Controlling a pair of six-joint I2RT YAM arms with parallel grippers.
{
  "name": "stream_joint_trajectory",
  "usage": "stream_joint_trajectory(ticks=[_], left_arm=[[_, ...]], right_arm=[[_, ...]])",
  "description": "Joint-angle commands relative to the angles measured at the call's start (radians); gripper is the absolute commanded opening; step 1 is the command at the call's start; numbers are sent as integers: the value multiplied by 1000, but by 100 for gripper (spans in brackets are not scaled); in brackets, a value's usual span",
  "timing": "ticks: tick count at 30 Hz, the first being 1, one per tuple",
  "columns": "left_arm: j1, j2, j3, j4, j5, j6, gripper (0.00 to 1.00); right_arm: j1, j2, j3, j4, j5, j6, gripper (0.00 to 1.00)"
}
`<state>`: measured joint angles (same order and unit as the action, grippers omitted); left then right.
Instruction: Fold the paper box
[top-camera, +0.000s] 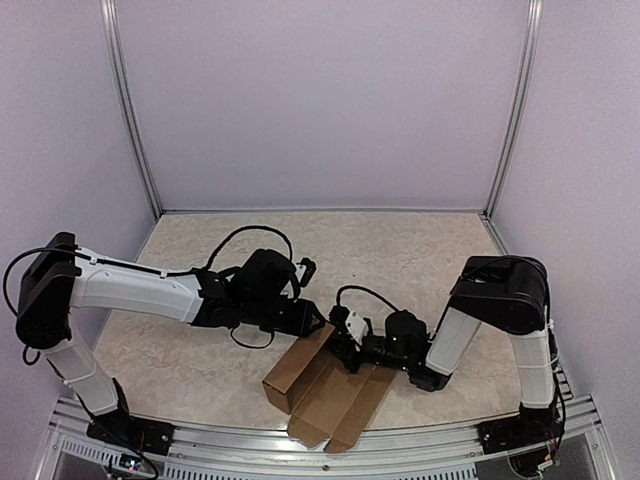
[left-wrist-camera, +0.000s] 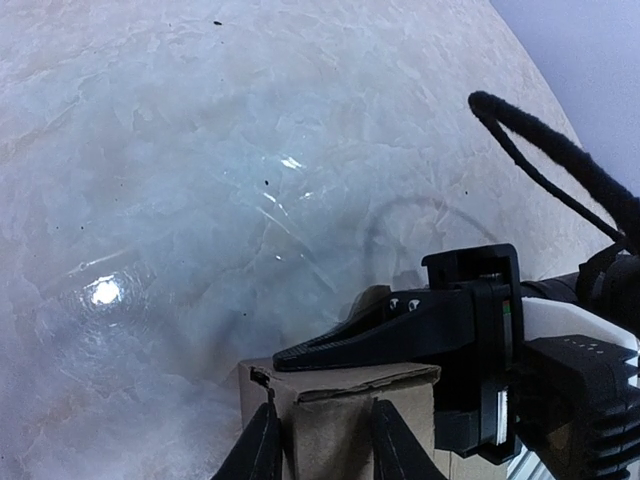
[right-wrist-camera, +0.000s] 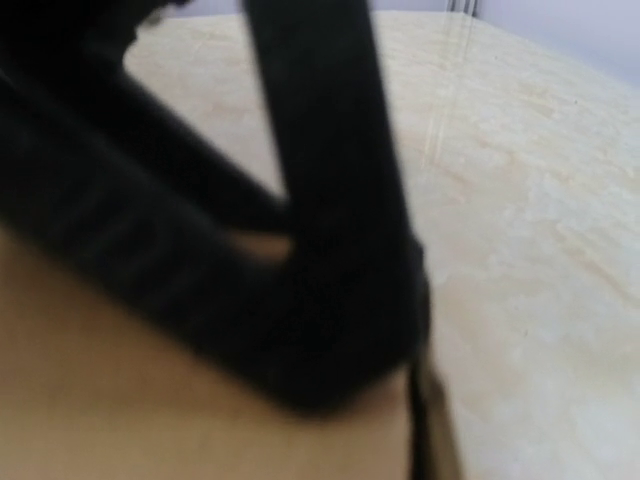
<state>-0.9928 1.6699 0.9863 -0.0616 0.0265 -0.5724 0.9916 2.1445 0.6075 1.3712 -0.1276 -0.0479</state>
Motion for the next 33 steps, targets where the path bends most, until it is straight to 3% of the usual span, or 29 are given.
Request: stream_joint_trajectory(ticks=[1, 7, 11, 15, 21, 28, 33], left_arm=[[-7, 24, 14, -43, -8, 13, 29], [-7, 27, 15, -44, -8, 13, 28], [-7, 29, 14, -46, -8, 13, 28], [-7, 33, 15, -46, -4, 13, 27], [-3, 39, 20, -50, 0, 15, 27], [26, 29, -28, -22, 17, -18, 43], [67, 18, -90, 67, 89, -56, 45]], right_arm=[[-8, -2, 29, 229, 7, -7, 23], [-8, 11, 47, 229, 13, -12, 21], [-7, 17, 49, 229, 16, -12, 14], [-7, 20, 46, 228, 11, -15, 0], [-8, 20, 38, 229, 20, -25, 0], [-7, 24, 43, 229, 19, -20, 0], [-4, 32, 39, 229, 25, -11, 0]])
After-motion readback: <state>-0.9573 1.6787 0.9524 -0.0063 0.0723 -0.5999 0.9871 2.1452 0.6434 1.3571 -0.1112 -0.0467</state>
